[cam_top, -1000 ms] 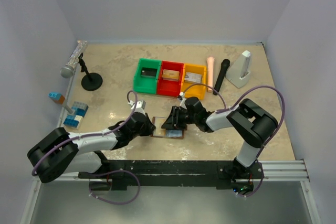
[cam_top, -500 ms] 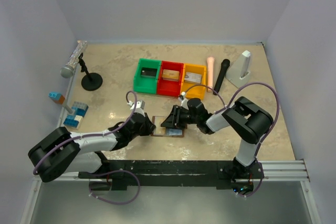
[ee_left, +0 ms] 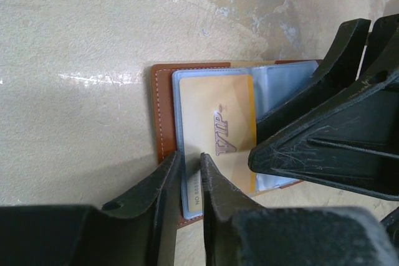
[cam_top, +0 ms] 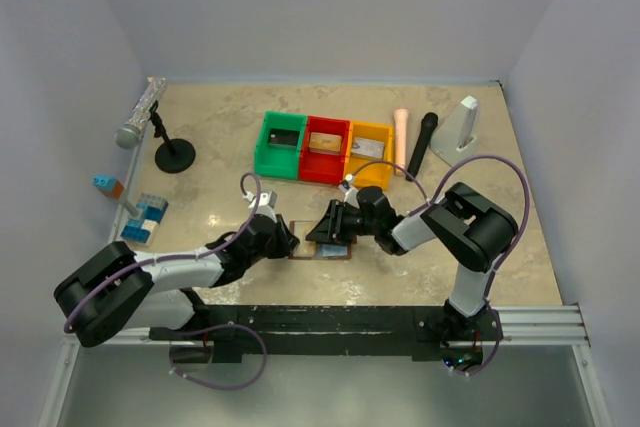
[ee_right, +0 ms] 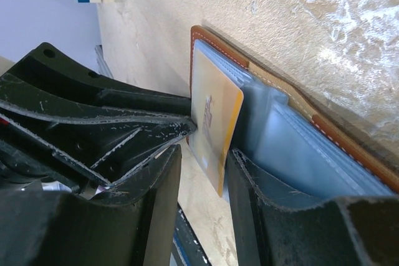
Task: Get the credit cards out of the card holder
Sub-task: Remove the credit card from the card holder.
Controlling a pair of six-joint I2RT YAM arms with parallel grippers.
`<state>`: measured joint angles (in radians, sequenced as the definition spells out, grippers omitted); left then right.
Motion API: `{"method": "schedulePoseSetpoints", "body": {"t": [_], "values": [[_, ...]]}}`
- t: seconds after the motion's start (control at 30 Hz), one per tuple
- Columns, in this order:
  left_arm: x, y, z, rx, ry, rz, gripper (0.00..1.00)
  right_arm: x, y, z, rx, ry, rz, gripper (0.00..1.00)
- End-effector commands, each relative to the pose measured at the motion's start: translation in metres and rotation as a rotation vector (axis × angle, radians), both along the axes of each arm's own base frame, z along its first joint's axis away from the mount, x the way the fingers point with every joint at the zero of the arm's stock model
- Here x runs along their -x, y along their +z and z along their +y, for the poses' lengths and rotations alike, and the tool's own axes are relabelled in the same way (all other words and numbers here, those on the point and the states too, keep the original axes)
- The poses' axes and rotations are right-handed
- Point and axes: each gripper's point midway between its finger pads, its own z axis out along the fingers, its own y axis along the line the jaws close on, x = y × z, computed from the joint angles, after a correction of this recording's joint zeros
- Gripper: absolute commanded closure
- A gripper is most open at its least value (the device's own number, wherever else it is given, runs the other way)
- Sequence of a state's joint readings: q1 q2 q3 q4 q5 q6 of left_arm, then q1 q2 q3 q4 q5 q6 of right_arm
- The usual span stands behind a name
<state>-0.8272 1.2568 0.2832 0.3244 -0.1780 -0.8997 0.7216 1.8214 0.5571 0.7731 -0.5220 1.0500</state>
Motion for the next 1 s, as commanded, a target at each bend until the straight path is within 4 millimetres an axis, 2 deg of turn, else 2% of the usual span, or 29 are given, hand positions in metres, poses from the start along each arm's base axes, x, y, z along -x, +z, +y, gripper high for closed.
{"method": "schedulePoseSetpoints", "body": {"t": [0.0, 0.13, 0.33, 0.53, 0.73, 0.97], "values": [[0.028, -0.003, -0.012, 0.031, -0.123, 0.076, 0.74, 0.004, 0.01, 0.013, -0.018, 0.056, -0.04, 0.6], [0.024, 0.01, -0.01, 0.028, -0.114, 0.043, 0.69, 0.004, 0.008, 0.011, 0.001, 0.055, -0.036, 0.61], [0.017, 0.022, -0.004, 0.007, -0.081, 0.009, 0.68, 0.004, 0.007, 0.011, 0.015, 0.062, -0.035, 0.61], [0.014, 0.022, 0.006, -0.018, -0.042, -0.003, 0.7, 0.005, 0.008, 0.01, 0.025, 0.072, -0.045, 0.61], [0.012, 0.016, 0.011, -0.048, -0.02, 0.003, 0.76, 0.007, 0.01, 0.009, 0.03, 0.096, -0.053, 0.62], [0.013, 0.005, 0.008, -0.065, -0.033, 0.03, 0.83, 0.011, 0.014, 0.015, 0.008, 0.136, -0.051, 0.62]]}}
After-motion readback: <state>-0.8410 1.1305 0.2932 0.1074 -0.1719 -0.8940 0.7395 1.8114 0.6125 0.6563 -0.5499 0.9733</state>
